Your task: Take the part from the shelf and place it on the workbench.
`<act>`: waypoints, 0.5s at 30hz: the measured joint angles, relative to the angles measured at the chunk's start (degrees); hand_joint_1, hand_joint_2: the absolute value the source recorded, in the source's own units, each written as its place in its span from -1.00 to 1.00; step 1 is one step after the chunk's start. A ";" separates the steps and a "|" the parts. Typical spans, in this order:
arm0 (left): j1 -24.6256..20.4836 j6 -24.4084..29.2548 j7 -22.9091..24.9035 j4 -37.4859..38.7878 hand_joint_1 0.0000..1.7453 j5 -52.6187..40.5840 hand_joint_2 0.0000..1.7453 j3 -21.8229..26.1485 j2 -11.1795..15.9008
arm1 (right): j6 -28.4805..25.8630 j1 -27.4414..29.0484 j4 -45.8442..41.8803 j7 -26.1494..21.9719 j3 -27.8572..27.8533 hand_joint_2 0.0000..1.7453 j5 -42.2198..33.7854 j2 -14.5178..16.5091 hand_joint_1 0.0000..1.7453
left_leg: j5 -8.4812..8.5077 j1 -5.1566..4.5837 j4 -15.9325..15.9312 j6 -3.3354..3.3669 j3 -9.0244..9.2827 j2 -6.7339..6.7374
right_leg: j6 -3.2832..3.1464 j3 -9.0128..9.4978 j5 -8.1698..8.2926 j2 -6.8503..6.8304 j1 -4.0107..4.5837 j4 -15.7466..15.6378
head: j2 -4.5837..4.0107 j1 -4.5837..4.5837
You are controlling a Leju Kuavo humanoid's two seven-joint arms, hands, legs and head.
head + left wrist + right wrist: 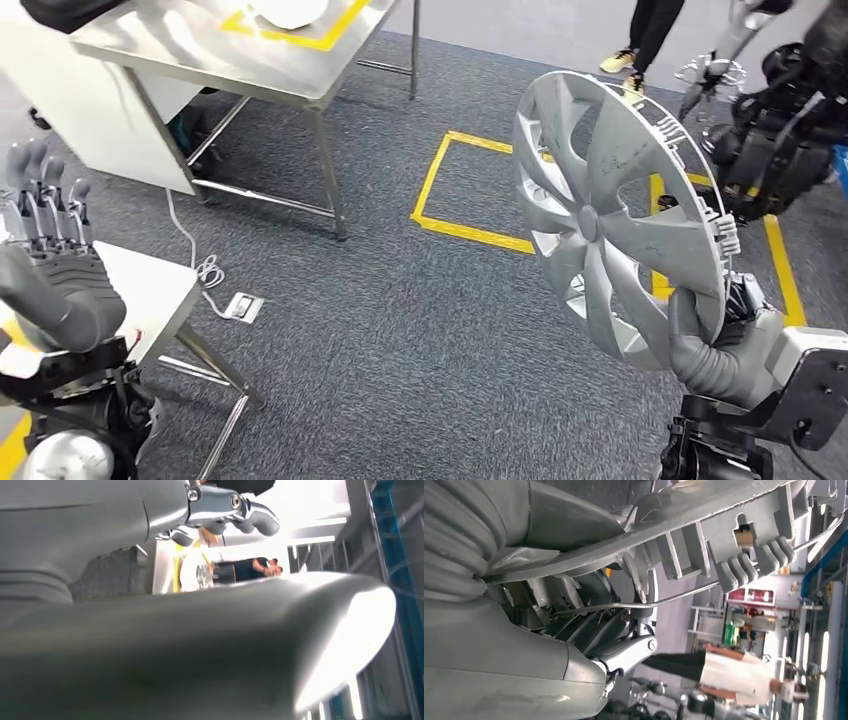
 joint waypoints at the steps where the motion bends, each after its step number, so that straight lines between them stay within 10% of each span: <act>1: 0.02 -0.01 0.00 0.01 -1.00 0.00 -1.00 -0.01 0.01 | 0.00 0.03 0.01 0.01 -0.01 1.00 0.00 0.00 1.00 | 0.06 -0.11 0.00 0.08 -0.09 -0.57 | -0.09 -1.33 -0.61 0.17 0.01 2.68 | 0.00 0.21; 3: 0.02 -0.02 0.00 0.01 -1.00 0.00 -1.00 0.01 -0.01 | 0.00 0.07 0.03 0.02 -0.01 1.00 0.00 0.00 1.00 | 0.16 -0.30 0.01 0.19 -0.17 -1.82 | -0.64 -1.17 1.28 0.46 0.11 1.81 | 0.00 0.54; 6: -0.01 -0.02 0.00 0.01 -1.00 0.00 -1.00 0.02 -0.01 | 0.00 -0.09 0.02 0.01 -0.02 1.00 0.00 0.01 1.00 | 0.41 -0.26 -0.02 -0.02 -0.28 -3.51 | -2.16 3.94 6.22 3.04 0.40 -9.17 | 0.00 0.69; 10: 0.07 0.00 -0.03 -0.01 -1.00 0.00 -1.00 0.06 0.00 | 0.00 -0.37 -0.10 0.01 -0.08 1.00 0.00 -0.01 1.00 | 1.22 0.33 -0.38 -1.35 -1.10 -5.24 | -3.12 6.27 6.92 3.50 0.77 -13.53 | 0.00 1.02; 15: 0.04 0.10 -0.20 -0.04 -1.00 -0.09 -1.00 0.33 0.10 | 0.00 -0.62 -0.13 0.07 -0.22 1.00 0.01 0.00 1.00 | -4.47 -0.14 9.92 -2.06 -6.38 0.26 | -3.61 7.13 7.94 0.45 0.54 -15.71 | 0.00 -0.29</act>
